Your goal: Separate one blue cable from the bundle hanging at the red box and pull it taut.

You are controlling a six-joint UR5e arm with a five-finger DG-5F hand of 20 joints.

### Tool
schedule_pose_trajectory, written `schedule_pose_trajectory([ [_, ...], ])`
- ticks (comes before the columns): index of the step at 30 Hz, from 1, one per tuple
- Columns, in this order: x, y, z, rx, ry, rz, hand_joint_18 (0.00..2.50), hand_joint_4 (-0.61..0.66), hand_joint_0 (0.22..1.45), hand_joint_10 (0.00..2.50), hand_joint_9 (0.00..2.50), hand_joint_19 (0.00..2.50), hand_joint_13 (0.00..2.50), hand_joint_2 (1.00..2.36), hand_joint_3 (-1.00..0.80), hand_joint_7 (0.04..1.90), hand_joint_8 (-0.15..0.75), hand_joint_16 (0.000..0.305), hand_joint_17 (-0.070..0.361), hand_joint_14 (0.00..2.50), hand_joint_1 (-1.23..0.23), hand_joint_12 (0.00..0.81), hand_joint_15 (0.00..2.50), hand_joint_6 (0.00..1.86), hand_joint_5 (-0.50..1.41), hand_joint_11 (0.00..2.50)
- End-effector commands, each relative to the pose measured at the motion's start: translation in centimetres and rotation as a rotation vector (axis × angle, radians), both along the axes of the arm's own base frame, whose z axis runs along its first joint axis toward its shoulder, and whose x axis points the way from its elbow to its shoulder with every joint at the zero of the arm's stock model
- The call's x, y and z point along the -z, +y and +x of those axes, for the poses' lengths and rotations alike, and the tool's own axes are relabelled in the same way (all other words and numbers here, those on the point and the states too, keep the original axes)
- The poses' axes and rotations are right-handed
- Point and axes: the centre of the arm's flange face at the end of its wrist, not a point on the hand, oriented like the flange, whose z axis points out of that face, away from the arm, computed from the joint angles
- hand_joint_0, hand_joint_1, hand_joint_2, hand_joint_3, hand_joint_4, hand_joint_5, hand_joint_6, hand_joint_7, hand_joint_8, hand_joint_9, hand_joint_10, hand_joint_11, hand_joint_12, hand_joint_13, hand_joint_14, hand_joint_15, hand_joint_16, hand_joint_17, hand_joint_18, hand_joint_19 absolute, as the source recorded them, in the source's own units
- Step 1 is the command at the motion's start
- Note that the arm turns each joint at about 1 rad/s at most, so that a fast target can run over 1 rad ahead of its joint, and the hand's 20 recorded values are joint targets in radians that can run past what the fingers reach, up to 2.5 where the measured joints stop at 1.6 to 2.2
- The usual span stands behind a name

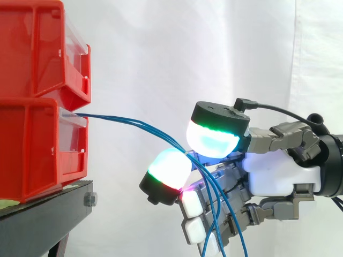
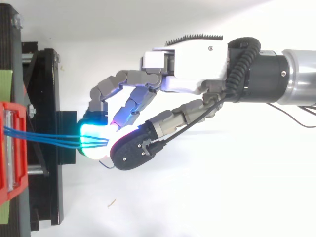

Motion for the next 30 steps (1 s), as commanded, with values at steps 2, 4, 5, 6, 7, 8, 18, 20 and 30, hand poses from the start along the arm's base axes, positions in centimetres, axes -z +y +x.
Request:
schedule_pose_trajectory([
  [2,0.0,0.06,0.0,-0.001,0.0,0.0,0.87,0.19,0.62,0.01,0.92,0.34,0.91,1.01,-0.25,1.02,0.339,0.043,0.098,0.01,-0.65,0.353,0.35,0.78,-0.15,0.43],
  [4,0.0,0.06,0.0,-0.001,0.0,0.0,0.88,0.2,0.62,0.01,0.92,0.33,0.92,1.01,-0.22,0.99,0.347,0.045,0.101,0.01,-0.73,0.36,0.35,0.82,-0.16,0.45],
  [5,0.0,0.06,0.0,-0.001,0.0,0.001,0.89,0.2,0.63,0.01,0.91,0.33,0.92,1.01,-0.21,0.97,0.349,0.045,0.101,0.01,-0.75,0.363,0.35,0.84,-0.17,0.47],
  [6,0.0,0.06,0.0,-0.001,0.0,0.001,0.89,0.19,0.63,0.01,0.92,0.31,0.92,1.01,-0.2,0.96,0.351,0.045,0.102,0.01,-0.75,0.362,0.36,0.84,-0.18,0.47],
  [7,-0.11,0.06,-0.01,-0.001,-0.001,0.002,0.89,0.19,0.63,0.01,0.91,0.31,0.92,1.01,-0.2,0.97,0.35,0.045,0.102,0.01,-0.75,0.363,0.36,0.85,-0.18,0.47],
  [8,0.0,0.06,0.0,-0.001,0.0,0.0,0.89,0.19,0.63,0.01,0.91,0.32,0.92,1.01,-0.21,0.96,0.349,0.045,0.101,0.01,-0.76,0.359,0.36,0.85,-0.18,0.48],
  [18,0.0,0.41,0.04,-0.005,0.0,-0.002,0.87,0.17,0.65,0.01,0.89,0.35,0.91,1.01,-0.28,0.95,0.325,0.04,0.091,0.01,-0.84,0.341,0.39,0.87,-0.19,0.56],
  [20,0.0,0.51,0.06,-0.005,0.0,-0.003,0.87,0.18,0.65,0.01,0.9,0.34,0.92,1.01,-0.34,0.95,0.324,0.04,0.09,0.02,-0.85,0.34,0.38,0.87,-0.19,0.56],
  [30,-0.03,0.6,0.1,-0.004,-0.003,-0.001,0.88,0.18,0.57,0.01,0.96,0.37,0.94,1.0,-0.5,0.97,0.337,0.04,0.091,0.01,-0.71,0.348,0.4,0.83,-0.18,0.56],
])
